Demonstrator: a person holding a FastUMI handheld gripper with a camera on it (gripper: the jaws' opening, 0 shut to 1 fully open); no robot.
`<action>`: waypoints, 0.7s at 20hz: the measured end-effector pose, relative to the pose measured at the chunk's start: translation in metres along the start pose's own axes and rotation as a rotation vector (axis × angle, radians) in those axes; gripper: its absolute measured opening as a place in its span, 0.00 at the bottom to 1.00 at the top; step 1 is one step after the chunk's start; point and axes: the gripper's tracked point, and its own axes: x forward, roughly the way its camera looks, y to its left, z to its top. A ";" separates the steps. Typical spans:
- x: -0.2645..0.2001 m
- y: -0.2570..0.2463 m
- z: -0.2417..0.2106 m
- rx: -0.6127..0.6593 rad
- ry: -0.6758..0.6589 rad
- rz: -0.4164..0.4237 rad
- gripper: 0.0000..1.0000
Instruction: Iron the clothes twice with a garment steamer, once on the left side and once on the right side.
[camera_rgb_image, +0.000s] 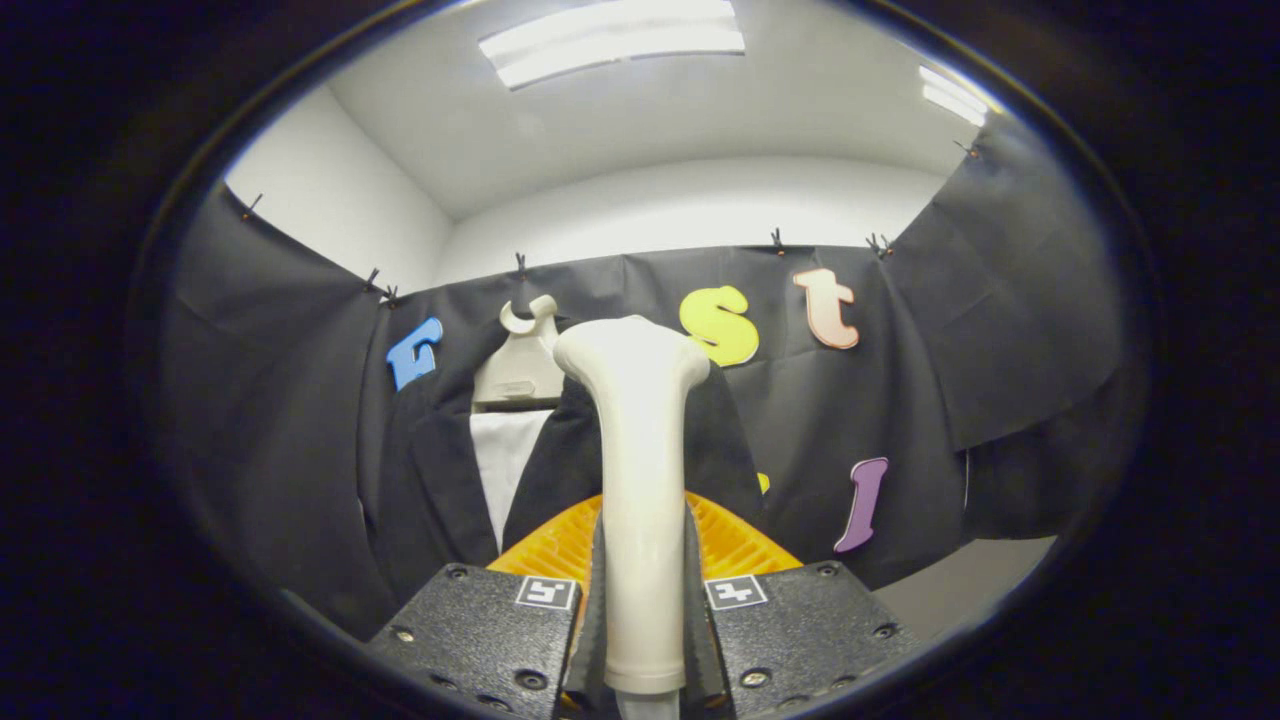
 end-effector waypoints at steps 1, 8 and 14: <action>0.001 0.003 -0.007 -0.003 0.013 0.006 0.33; -0.011 -0.010 -0.044 0.001 0.065 -0.033 0.34; -0.034 -0.014 -0.076 -0.003 0.096 -0.036 0.34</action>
